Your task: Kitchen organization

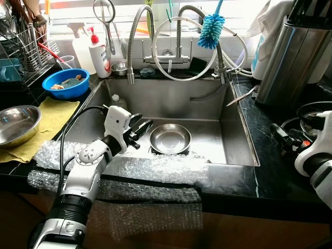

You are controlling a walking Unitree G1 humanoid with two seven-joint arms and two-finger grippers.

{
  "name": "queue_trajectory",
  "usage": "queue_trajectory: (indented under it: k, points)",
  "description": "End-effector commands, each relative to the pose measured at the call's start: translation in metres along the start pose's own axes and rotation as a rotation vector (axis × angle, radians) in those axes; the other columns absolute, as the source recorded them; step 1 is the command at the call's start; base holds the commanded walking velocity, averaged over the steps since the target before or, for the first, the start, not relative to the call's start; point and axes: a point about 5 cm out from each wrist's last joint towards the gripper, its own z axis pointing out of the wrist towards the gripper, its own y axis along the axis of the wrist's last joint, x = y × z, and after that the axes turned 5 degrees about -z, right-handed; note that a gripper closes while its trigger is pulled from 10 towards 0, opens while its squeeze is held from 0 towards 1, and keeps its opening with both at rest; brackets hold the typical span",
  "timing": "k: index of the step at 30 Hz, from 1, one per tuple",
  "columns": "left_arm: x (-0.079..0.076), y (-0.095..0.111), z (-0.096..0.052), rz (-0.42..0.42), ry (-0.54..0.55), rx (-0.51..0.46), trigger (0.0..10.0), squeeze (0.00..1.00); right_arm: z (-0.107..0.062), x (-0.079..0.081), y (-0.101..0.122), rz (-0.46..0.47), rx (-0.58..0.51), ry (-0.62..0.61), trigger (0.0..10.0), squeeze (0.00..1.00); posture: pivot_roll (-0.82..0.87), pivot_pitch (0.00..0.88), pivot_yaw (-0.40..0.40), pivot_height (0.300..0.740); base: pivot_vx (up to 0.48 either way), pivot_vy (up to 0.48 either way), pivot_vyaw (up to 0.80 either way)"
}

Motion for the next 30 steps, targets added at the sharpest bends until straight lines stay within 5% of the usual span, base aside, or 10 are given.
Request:
queue_trajectory:
  k: [1, 20, 30]
  points:
    - [0.000, -0.001, -0.001, 0.004, -0.008, 0.012, 10.0, 0.00, -0.002, 0.002, 0.005, -0.001, -0.006, -0.004, 10.0, 0.00, -0.23, 0.000, 0.046, 0.740, 0.000, 0.000, 0.00]
    - [-0.001, -0.002, -0.001, -0.002, -0.011, 0.026, 10.0, 0.00, 0.001, -0.002, -0.012, 0.067, 0.074, -0.035, 10.0, 0.00, -0.22, 0.000, 0.043, 0.740, 0.000, 0.000, 0.00]
    - [0.001, -0.002, -0.002, 0.005, -0.011, 0.031, 10.0, 0.00, 0.004, 0.008, -0.017, 0.099, 0.080, 0.021, 10.0, 0.00, -0.21, 0.000, 0.046, 0.740, 0.000, 0.000, 0.00]
